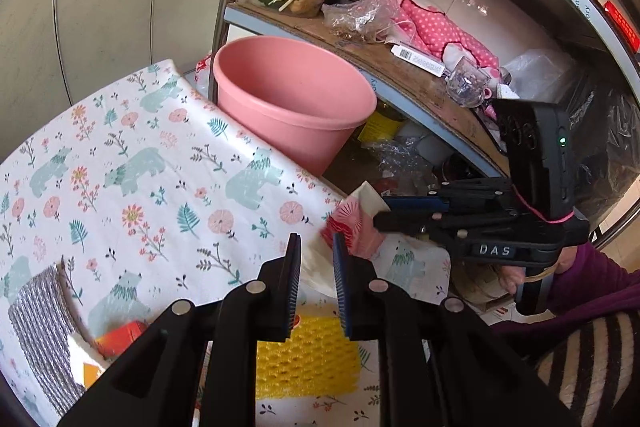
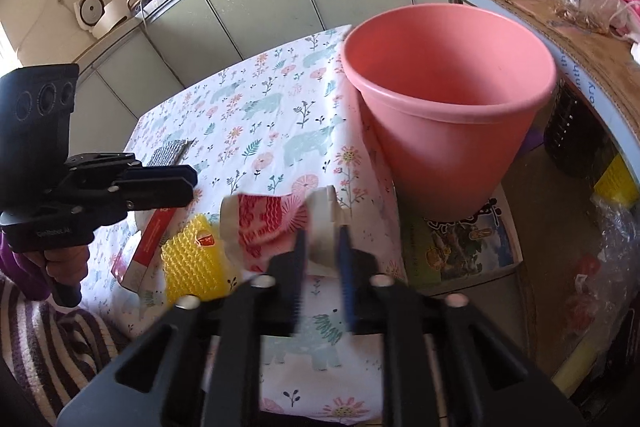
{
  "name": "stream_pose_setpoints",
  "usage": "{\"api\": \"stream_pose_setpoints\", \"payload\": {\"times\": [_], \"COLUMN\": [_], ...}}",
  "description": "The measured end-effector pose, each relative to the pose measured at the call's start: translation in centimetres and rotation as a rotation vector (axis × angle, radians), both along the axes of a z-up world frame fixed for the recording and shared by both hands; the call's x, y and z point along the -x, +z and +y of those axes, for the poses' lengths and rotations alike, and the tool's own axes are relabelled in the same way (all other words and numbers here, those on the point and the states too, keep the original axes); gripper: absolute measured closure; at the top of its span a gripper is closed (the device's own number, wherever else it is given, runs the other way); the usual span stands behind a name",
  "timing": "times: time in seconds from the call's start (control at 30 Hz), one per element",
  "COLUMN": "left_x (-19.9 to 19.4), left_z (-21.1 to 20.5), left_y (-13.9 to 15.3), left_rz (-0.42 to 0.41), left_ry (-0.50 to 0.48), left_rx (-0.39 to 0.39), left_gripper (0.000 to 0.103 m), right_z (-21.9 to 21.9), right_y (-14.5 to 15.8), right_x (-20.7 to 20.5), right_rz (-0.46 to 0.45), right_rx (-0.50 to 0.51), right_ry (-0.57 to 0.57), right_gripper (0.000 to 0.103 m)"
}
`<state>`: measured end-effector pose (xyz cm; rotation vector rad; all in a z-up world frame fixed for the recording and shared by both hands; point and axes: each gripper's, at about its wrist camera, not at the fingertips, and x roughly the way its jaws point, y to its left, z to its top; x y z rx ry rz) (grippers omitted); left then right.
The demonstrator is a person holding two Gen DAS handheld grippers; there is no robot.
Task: Collect trash
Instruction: 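Grasp the pink carton with the right tool and drop it into the pink bucket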
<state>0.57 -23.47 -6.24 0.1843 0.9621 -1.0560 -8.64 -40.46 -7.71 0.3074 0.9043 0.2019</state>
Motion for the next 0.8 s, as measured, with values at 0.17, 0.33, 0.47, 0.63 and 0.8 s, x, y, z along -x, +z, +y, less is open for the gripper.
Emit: {"api": "stream_pose_setpoints", "payload": {"times": [0.17, 0.33, 0.47, 0.63, 0.8], "left_x": [0.3, 0.0, -0.2, -0.2, -0.3], "left_z": [0.1, 1.1, 2.3, 4.4, 7.4], "left_y": [-1.2, -0.4, 1.0, 3.3, 5.4], "left_rz": [0.027, 0.011, -0.024, -0.097, -0.178], "left_ry": [0.005, 0.035, 0.074, 0.144, 0.241], "left_rx": [-0.026, 0.013, 0.046, 0.09, 0.115], "left_gripper": [0.088, 0.088, 0.088, 0.088, 0.088], "right_z": [0.7, 1.0, 1.2, 1.0, 0.6], "right_y": [1.4, 4.3, 7.2, 9.7, 10.6], "right_x": [0.6, 0.9, 0.6, -0.4, -2.1], "right_rz": [-0.061, -0.167, -0.282, -0.377, -0.427], "right_rx": [-0.013, 0.03, 0.094, 0.197, 0.293], "right_ry": [0.004, -0.025, -0.067, -0.134, -0.208], "right_gripper": [0.097, 0.1, 0.1, 0.1, 0.1]}}
